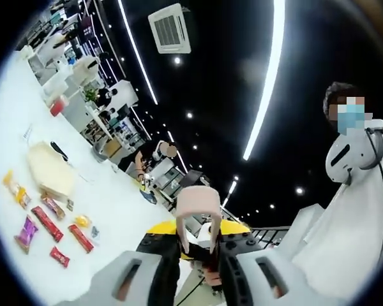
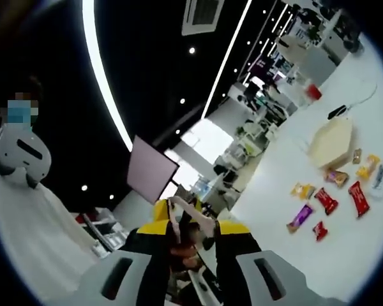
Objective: Place the target food into the container with the food tongs after gripping and lifting it, then release it inside without dropping or visibly crushing the food.
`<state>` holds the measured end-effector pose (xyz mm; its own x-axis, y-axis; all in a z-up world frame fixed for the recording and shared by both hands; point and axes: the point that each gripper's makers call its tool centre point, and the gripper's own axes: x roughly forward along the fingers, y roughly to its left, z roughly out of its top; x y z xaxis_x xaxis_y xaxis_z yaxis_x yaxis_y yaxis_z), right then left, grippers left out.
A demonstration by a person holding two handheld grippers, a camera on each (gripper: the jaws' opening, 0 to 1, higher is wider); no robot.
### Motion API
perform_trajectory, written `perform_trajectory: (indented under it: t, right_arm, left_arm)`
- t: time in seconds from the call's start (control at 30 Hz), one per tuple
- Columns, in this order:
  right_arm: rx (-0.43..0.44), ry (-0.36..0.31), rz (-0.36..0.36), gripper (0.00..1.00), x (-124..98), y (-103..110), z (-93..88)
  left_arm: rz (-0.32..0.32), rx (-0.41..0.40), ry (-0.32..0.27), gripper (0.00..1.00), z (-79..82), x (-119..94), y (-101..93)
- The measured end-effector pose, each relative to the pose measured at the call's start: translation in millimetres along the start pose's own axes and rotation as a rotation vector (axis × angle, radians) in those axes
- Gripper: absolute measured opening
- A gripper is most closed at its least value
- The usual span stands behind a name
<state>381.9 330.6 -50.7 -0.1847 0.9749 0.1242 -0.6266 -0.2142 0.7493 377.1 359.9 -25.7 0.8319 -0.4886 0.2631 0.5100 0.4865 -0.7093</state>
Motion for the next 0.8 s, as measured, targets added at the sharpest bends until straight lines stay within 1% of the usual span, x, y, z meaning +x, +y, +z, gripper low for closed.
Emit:
perform_trajectory:
  t: [0.03,0.13,0.2,0.3,0.4,0.43,0.5,0.6,0.67,0.8]
  right_arm:
    - [0.007,0.003,0.006,0.23,0.2,1.2,-0.7]
    - [0.014,-0.004,0.021,0.22,0.9,4.1,-0.6]
    - [0.033,-0.027,0.035,0.20,1.4,7.4,1.7]
    - [0.077,-0.031,0.055,0.19,3.1,9.5,-0.1]
    - [0.077,-0.047,0.064,0.18,3.1,11.2,0.8]
    - [0.071,-0.051,0.063,0.17,3.6,12.7,0.7]
    - [0.063,-0.043,0.062,0.16,5.3,14.1,-1.4]
    - [0.056,-0.025,0.073,0.15,8.3,16.4,-4.9]
    - [0.053,-0.021,0.074,0.15,8.8,16.0,-5.4]
    - [0.063,-0.024,0.085,0.15,9.8,15.5,-4.5]
  left_arm:
    - [0.003,-0.008,0.006,0.18,1.1,-0.4,-1.1]
    - [-0.002,0.011,0.028,0.17,1.9,-1.0,-5.3]
    - [-0.005,-0.003,0.057,0.17,0.8,-2.3,-6.3]
    - [0.013,-0.019,0.060,0.17,4.3,-2.3,-5.6]
    - [0.012,0.004,0.072,0.18,5.4,-0.1,-9.1]
    - [0.011,0.005,0.084,0.19,4.0,0.4,-9.7]
    - [0.012,0.000,0.129,0.21,-3.4,2.5,-9.1]
    - [0.016,0.017,0.159,0.21,-10.9,6.5,-7.4]
    - [0.016,0.016,0.163,0.20,-11.8,7.2,-6.9]
    - [0.011,0.003,0.136,0.20,-5.8,8.2,-7.5]
